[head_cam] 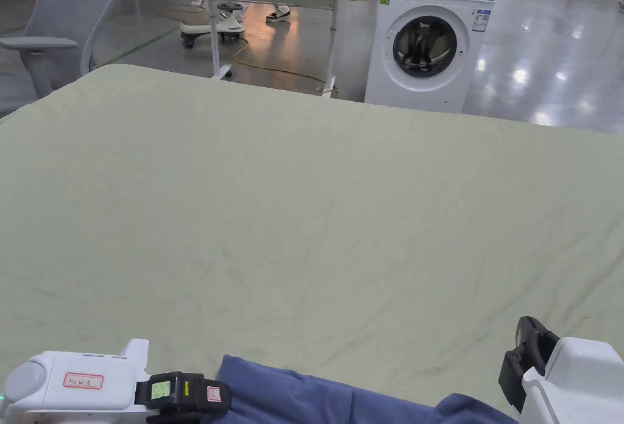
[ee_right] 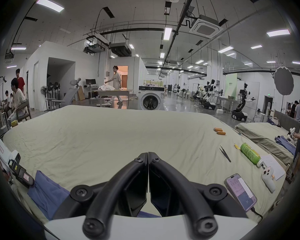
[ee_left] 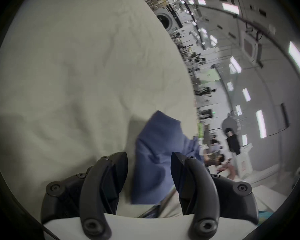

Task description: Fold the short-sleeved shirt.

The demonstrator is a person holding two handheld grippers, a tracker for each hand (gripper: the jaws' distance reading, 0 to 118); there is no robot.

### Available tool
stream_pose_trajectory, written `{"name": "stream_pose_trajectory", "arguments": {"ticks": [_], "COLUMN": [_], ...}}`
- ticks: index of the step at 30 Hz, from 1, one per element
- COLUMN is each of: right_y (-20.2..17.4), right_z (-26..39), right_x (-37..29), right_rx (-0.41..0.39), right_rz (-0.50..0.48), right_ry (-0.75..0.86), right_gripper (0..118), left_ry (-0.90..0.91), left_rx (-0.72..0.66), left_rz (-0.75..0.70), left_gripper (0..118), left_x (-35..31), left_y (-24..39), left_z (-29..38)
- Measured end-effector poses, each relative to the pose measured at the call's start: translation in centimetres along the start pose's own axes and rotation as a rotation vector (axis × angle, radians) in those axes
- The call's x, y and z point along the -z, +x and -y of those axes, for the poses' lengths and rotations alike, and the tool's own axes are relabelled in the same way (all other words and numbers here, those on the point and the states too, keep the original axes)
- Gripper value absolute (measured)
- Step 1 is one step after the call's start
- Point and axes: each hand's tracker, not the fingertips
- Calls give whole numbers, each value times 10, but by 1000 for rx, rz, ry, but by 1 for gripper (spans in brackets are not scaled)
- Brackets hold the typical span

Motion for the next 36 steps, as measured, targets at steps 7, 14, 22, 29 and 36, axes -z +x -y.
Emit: {"name": "stream_pose_trajectory", "arguments": {"ticks": [7,14,22,29,36], "right_y": [-2,1,7,6,-1], "right_z": [1,1,-1,-1,1], "right_x": [-2,-1,0,4,9], "right_rx": [-3,1,-4,1,13], "right_rz": [7,11,21,7,-18], "right_ry": [-11,-18,-16,-14,-14], "right_gripper": [0,0,0,0,0], "left_ry": [-15,3,91,161,116], "left_rx": [60,156,283,373,505], "left_rz": [45,-18,-174,-536,-715], "left_gripper": [35,13,11,11,11], "left_x": [29,12,-52,-113,-77], "left_y": [3,8,61,110,174], "left_z": [6,-18,-47,-66,-38]}}
